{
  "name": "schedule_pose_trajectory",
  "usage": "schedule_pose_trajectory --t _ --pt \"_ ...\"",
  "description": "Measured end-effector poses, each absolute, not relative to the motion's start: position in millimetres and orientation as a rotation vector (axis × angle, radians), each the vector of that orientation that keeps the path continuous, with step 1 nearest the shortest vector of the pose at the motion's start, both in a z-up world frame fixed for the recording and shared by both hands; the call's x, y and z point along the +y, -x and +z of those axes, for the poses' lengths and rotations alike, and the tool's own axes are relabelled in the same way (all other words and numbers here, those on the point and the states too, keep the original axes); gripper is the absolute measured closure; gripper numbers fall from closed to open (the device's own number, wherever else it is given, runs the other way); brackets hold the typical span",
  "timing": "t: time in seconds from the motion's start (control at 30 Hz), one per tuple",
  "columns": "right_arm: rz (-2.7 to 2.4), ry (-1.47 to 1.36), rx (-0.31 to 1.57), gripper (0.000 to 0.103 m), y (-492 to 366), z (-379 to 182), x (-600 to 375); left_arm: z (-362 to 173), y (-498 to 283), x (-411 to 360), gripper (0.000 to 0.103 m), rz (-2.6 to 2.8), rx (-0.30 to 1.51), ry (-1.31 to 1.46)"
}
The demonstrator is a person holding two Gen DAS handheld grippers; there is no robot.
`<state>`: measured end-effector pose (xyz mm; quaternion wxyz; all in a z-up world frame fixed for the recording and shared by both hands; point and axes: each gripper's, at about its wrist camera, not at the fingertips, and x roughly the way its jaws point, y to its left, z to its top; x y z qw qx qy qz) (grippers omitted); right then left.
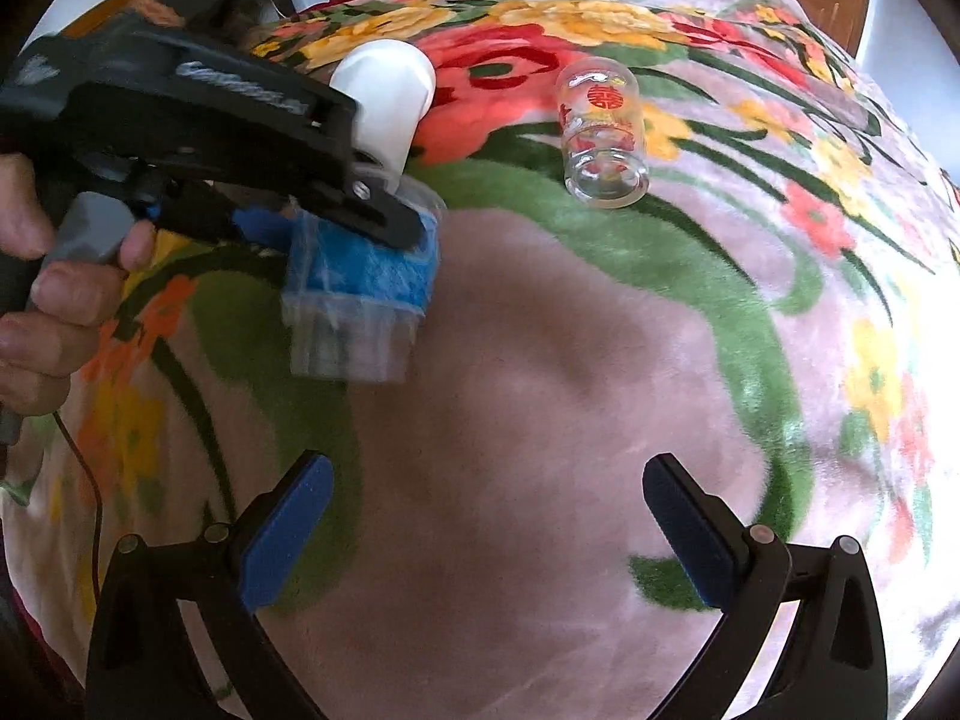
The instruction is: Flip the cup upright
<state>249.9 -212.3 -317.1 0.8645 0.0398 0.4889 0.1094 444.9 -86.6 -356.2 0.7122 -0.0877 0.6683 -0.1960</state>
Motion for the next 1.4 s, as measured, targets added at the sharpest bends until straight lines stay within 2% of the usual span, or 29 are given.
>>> schedule_pose_trajectory --t 0.2,0.33,0.53,0.73,1.1,1.4 --pt "0.227 -0.1 1.034 0.0 -249.2 -327.8 -212.3 -316.9 -412.3 -93.2 0.042 -0.398 1.136 -0.053" --pt "0.238 -0.102 1.048 0.0 -247.2 -333.7 -208.9 -330.6 -385.1 -105.3 0.042 -0.363 1.006 -0.175" --pt "0.239 -0.114 1.043 0.0 -247.6 -332.9 -209.2 -345.0 -328.5 -103.5 0.041 -0.364 0.951 -0.203" --pt "0.24 -0.113 1.047 0.0 -243.7 -333.3 -206.5 -332.3 -290.9 -84.8 0.038 -0.367 1.013 -0.171" --pt "0.242 -0.114 1.064 0.0 -240.6 -338.9 -205.7 -327.5 -274.4 -73.2 0.034 -0.344 1.082 -0.135" --pt "0.264 -0.072 1.056 0.0 -231.8 -334.8 -205.2 -298.2 -257.0 -62.6 0.034 -0.334 1.012 -0.098"
